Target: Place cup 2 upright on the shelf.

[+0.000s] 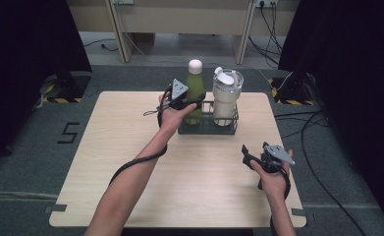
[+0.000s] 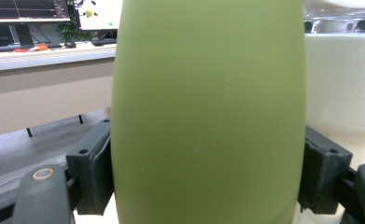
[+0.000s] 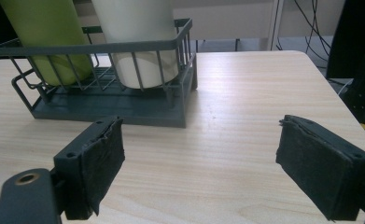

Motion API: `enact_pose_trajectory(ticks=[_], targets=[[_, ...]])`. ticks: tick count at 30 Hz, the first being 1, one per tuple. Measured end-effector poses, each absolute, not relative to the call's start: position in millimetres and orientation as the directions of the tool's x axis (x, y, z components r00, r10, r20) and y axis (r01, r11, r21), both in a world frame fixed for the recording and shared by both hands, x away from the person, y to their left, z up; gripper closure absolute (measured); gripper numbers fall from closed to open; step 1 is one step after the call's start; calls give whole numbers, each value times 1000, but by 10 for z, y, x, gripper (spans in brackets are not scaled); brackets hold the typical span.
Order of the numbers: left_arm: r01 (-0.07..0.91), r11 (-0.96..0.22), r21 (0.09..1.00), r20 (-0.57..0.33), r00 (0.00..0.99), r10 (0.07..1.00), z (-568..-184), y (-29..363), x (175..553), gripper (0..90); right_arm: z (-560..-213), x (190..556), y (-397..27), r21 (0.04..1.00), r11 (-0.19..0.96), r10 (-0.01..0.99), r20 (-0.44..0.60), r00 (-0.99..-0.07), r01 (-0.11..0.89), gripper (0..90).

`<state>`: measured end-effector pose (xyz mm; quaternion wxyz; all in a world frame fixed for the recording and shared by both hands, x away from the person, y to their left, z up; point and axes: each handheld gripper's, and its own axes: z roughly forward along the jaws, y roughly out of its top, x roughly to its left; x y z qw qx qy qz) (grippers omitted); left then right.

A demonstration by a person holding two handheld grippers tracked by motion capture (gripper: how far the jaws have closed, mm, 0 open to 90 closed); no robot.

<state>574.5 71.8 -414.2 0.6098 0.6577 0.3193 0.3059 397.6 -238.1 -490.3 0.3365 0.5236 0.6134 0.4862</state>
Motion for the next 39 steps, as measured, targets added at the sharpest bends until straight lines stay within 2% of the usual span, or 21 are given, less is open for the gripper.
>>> enact_pose_trajectory(ticks=[18,39], targets=[[68,-38,997,-12,617,787,-4156,736,5746,190,-4909,3976,-2369,948,-16,969,93,-229,318,147],[64,-57,996,6,609,793,-4116,778,5674,94,-4914,3977,-2355,947,-6,968,87,-236,321,147]])
